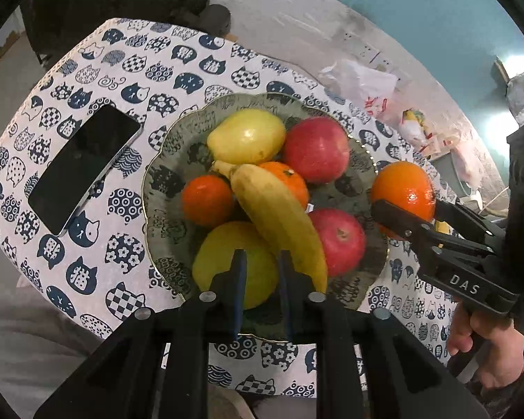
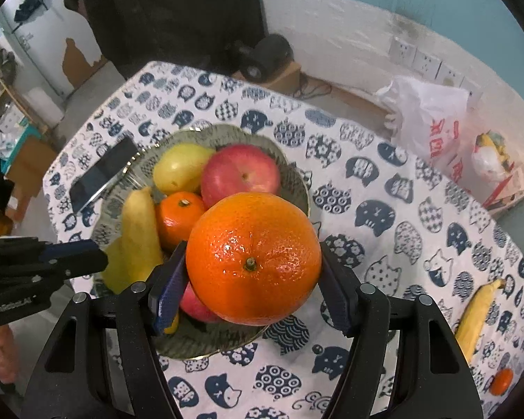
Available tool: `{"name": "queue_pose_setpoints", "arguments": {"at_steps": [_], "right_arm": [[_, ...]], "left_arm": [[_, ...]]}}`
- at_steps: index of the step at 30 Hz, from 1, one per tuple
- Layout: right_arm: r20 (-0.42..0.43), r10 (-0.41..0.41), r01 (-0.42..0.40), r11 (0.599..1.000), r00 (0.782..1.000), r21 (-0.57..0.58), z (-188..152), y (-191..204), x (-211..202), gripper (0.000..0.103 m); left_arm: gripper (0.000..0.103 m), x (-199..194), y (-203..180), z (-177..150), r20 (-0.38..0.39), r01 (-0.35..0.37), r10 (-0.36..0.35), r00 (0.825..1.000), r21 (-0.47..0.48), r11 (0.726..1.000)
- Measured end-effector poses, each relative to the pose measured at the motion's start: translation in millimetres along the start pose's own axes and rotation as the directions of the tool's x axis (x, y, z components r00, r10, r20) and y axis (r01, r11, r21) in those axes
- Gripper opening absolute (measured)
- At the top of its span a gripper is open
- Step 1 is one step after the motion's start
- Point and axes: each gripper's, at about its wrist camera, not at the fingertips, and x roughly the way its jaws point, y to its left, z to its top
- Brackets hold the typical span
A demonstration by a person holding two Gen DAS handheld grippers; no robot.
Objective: Organize fruits
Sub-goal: 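Carry the banana in the left tool onto the plate while the right tool carries the orange there, then open both tools, releasing the banana and large orange on the plate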
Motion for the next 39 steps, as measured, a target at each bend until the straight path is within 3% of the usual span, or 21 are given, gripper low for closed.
{"name": "queue_pose_setpoints", "arguments": {"at_steps": [8, 14, 21, 28, 39], "right_arm": [[-0.02, 0.006, -0.007, 1.0, 1.0, -0.01, 3, 2, 17, 0.07], [-0.017, 0.016, -0.016, 1.0, 1.0, 0.012, 8, -4, 13, 0.073], [0.024, 0.02, -0.02, 1.0, 1.0, 0.006, 11, -3, -7, 0.079], [0.073, -0.033, 0.036, 0.998, 0.997, -0.043, 7, 4, -39, 0.08], [0.127, -0.085, 0.091, 0.995, 0.988, -0.041, -9, -7, -92, 0.082]], "left_arm": [[0.06, 6, 6, 3, 0.021, -0.072, 0.072, 0.997, 0.007, 0.997], [0.074, 13, 14, 4, 0.006, -0.118, 0.119, 0.993, -0.005, 0.993], [0.076, 10, 8, 5, 0.012, -0.141, 0.141, 0.99, 0.009, 0.99], [0.081, -10, -18, 2, 0.094, -0.188, 0.179, 0.979, 0.098, 0.977], [0.084, -32, -61, -5, 0.153, -0.186, 0.157, 0.976, 0.198, 0.962]]}}
